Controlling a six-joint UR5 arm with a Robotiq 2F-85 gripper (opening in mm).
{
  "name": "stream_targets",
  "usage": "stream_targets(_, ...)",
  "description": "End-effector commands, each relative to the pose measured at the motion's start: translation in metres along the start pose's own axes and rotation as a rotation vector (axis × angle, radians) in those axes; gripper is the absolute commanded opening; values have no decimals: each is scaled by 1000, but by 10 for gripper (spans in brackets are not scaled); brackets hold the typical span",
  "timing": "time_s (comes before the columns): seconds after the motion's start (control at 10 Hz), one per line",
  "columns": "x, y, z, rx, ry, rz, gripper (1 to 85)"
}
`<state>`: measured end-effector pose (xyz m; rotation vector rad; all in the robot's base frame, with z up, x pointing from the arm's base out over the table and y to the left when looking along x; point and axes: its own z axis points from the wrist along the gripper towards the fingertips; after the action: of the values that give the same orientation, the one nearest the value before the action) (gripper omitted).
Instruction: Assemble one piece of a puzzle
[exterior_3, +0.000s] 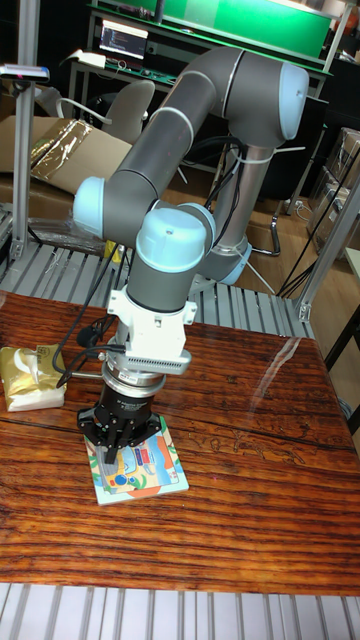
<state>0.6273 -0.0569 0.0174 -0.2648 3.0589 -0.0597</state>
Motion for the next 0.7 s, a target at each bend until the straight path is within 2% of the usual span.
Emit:
stream_targets(0.0,-1,0,-1,-7,-5,6,50)
stream_targets(0.6,-3,3,-1,-17,-10,23,37)
